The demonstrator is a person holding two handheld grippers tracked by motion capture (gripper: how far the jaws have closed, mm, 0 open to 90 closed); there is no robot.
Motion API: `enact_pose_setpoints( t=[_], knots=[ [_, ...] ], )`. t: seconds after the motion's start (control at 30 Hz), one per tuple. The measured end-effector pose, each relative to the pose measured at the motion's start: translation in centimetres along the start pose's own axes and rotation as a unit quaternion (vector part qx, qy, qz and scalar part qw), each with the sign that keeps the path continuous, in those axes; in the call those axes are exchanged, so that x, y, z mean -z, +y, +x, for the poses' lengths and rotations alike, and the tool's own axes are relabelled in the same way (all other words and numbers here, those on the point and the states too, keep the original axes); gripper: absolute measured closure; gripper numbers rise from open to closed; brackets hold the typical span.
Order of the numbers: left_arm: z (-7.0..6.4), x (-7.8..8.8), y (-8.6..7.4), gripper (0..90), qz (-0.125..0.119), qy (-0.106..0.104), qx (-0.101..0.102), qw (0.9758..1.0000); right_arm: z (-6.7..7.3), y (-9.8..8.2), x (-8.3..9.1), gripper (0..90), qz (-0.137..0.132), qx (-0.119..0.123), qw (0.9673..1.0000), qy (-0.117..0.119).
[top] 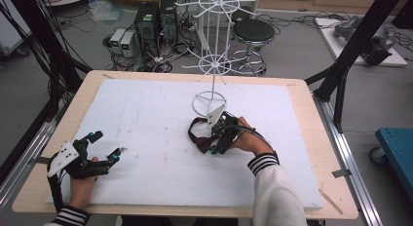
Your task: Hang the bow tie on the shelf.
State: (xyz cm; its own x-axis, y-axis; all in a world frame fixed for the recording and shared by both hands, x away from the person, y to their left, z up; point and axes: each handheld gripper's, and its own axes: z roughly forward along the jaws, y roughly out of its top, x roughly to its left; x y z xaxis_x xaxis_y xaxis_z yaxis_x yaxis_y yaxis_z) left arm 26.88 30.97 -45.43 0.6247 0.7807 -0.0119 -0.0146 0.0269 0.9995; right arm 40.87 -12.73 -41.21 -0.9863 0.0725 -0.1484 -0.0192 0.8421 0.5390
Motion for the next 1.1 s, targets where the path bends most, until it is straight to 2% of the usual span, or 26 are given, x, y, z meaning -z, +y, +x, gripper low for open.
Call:
enact_pose_setpoints(
  t=[0.23, 0.3, 0.33, 0.5, 0.67, 0.87, 0.93, 1.0, 1.03, 1.07, 1.1],
  knots=[
    [-0.01, -0.01, 0.0, 6.2, 0.0, 0.0, 0.0, 1.0, -0.04, 0.03, -0.23, 8.1, 0.009, 0.008, 0.9999, 0.0],
    [0.0, 0.0, 0.0, 6.2, 0.0, 0.0, 0.0, 1.0, 0.01, 0.09, -0.18, 20.4, 0.009, 0.008, 0.9998, 0.016],
    [0.0, 0.0, 0.0, 6.2, 0.0, 0.0, 0.0, 1.0, 0.02, 0.15, -0.19, 20.6, 0.006, 0.017, 0.9997, 0.018],
    [-0.02, 0.0, -0.01, 6.2, 0.0, 0.0, 0.001, 1.0, 0.03, 0.17, -0.25, 25.8, 0.015, 0.021, 0.9995, 0.02],
    [-0.02, 0.0, -0.01, 6.2, 0.0, 0.0, 0.001, 1.0, -0.13, 0.17, -0.32, 35.5, 0.019, 0.03, 0.999, 0.025],
    [0.0, 0.0, 0.0, 6.2, 0.0, 0.0, 0.0, 1.0, -0.22, 0.12, -0.39, 46.0, 0.024, 0.026, 0.999, 0.028],
    [-0.02, 0.0, 0.0, 6.2, 0.0, 0.0, 0.001, 1.0, -0.34, 0.14, -0.68, 51.7, 0.023, 0.037, 0.9985, 0.032],
    [-0.02, 0.0, -0.01, 6.2, -0.001, 0.0, 0.001, 1.0, -0.26, 0.14, -0.66, 54.1, 0.026, 0.032, 0.9988, 0.027],
    [0.0, 0.01, 0.0, 6.2, 0.0, 0.0, 0.0, 1.0, -0.87, 0.24, -0.98, 57.4, 0.005, 0.065, 0.9976, 0.022],
    [0.0, 0.0, 0.0, 6.2, 0.0, 0.0, 0.0, 1.0, -0.15, 0.15, -0.41, 64.6, 0.043, 0.005, 0.9988, 0.022],
    [-0.02, 0.0, -0.01, 6.2, -0.001, 0.0, 0.001, 1.0, -0.15, 0.15, -0.41, 64.6, 0.043, 0.005, 0.9988, 0.022]
  ],
)
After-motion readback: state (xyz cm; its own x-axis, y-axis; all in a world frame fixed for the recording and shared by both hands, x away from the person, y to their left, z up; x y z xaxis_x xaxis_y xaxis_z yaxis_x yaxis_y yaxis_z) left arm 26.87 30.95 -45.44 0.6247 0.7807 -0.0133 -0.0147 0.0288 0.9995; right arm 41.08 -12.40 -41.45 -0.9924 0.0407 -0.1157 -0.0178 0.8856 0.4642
